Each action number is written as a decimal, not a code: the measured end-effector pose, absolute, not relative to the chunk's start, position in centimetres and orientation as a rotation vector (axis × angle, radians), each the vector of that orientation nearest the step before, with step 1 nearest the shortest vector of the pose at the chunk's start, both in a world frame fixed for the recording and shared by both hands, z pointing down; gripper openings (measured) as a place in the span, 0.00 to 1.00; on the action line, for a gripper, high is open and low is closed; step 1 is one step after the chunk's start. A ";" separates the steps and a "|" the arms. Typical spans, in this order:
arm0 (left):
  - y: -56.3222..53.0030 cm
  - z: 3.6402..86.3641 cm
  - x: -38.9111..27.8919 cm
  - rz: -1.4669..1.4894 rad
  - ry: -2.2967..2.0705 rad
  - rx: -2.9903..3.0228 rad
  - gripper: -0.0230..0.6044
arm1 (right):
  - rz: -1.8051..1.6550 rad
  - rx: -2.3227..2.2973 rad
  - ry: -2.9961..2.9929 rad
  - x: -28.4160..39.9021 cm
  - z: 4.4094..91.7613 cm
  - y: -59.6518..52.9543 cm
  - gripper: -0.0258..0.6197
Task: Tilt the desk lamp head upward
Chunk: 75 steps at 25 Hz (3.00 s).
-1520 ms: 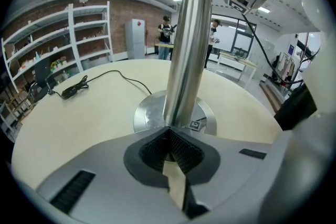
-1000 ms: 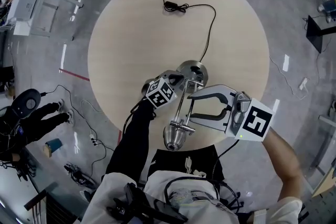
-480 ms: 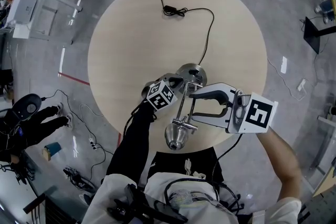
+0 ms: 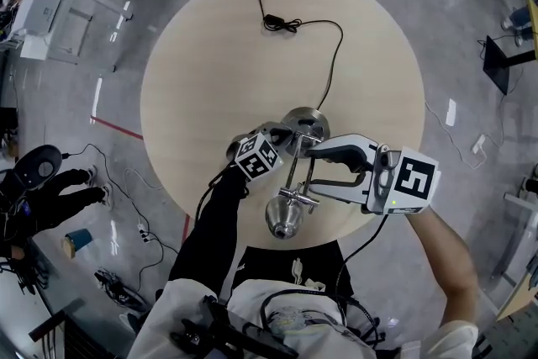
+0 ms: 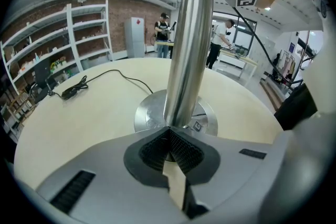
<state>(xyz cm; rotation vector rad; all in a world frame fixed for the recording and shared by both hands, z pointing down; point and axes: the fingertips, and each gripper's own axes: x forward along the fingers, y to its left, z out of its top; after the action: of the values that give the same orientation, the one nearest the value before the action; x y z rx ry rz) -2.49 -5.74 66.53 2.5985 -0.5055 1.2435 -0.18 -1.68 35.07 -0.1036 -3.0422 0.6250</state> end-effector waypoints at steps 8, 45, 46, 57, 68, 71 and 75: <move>-5.6 66.5 -2.6 1.242 -0.509 2.604 0.02 | 0.765 -0.103 -3.050 -0.1 34.9 -2.2 0.30; 3.5 26.3 -15.0 0.010 -1.886 2.436 0.02 | 0.196 1.399 -2.874 11.2 21.9 2.6 0.05; 3.7 25.1 -14.8 -0.014 -1.898 2.447 0.02 | 0.179 1.430 -2.866 10.9 21.1 2.8 0.05; 5.2 18.3 -13.8 -0.022 -1.873 2.501 0.02 | 0.114 1.390 -2.834 4.6 17.9 6.0 0.05; 5.1 16.2 -13.7 -0.009 -1.834 2.575 0.02 | 0.100 1.468 -2.834 3.8 16.1 5.9 0.04; 5.2 15.9 -13.2 -0.017 -1.816 2.594 0.02 | 0.099 1.486 -2.821 4.1 15.9 5.9 0.04; 5.0 16.0 -12.5 -0.017 -1.805 2.605 0.02 | 0.096 1.499 -2.803 4.8 16.1 5.8 0.04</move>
<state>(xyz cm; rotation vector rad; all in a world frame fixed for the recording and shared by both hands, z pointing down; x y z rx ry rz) -12.54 5.03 15.97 2.6049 -1.8054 -0.0171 4.80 5.84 16.14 1.4991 -2.8028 0.0960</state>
